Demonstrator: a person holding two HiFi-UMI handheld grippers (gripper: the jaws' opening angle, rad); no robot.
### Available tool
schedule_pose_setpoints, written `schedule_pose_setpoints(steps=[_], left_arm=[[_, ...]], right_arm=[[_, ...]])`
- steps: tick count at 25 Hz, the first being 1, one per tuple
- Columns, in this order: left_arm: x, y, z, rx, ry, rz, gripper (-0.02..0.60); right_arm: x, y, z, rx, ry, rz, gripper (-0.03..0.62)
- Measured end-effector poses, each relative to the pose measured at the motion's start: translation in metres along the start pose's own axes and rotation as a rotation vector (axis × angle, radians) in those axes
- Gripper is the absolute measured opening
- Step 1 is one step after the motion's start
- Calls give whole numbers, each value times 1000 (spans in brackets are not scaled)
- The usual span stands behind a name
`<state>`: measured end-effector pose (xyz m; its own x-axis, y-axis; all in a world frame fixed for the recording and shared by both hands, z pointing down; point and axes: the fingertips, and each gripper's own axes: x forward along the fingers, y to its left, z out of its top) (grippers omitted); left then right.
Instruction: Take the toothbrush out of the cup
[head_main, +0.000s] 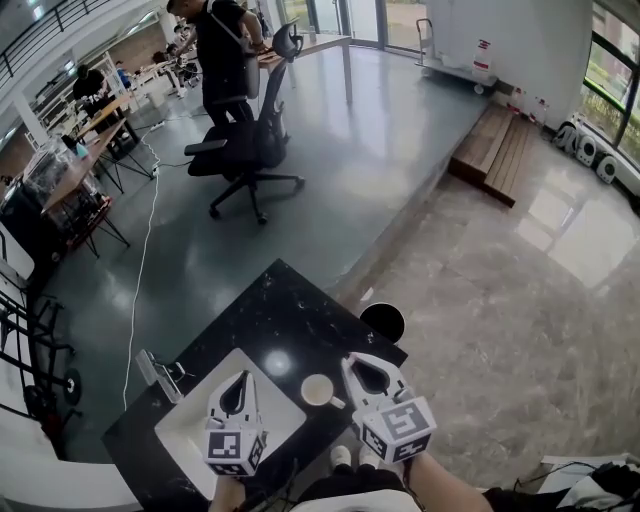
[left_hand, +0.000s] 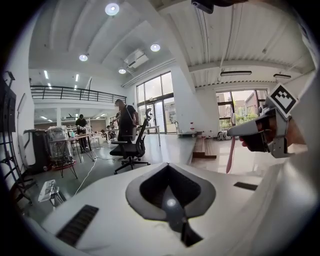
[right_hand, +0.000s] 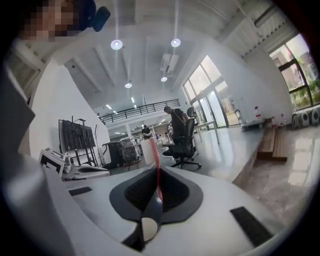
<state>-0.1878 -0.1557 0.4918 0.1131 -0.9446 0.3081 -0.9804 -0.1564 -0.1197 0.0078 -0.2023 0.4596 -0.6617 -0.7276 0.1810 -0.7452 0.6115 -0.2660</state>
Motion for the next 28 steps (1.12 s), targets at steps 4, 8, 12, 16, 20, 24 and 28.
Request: schedule_pose_setpoints(steps=[4,8,12,16,20,24,28], left_arm=[[1,-11,7,10,-14,-17,17],[1,-17,12,15,-18,-26,17],[-1,-20,15,22,-15,-30,17],[-3,-19,18,39,-5,-23,17],[-4,-16,10,33,-20,-25,17],[-4,-16,9,27,-19,-19,17],[-4,-18,13,37,-9,-14,17]], right_arm=[[-14,-8,5,-37,-18,-46,11],[-20,-9,5,-42,-22,-59,11],[-25,-8,10,-44,-31,-59,11],[-25,-3,11,-53,-35,-52,11],[-24,2,9,-53,-29,-37,11],[-22,6,6,-42,-25,-22,11],[-20,8,5,-34,-26,-7,11]])
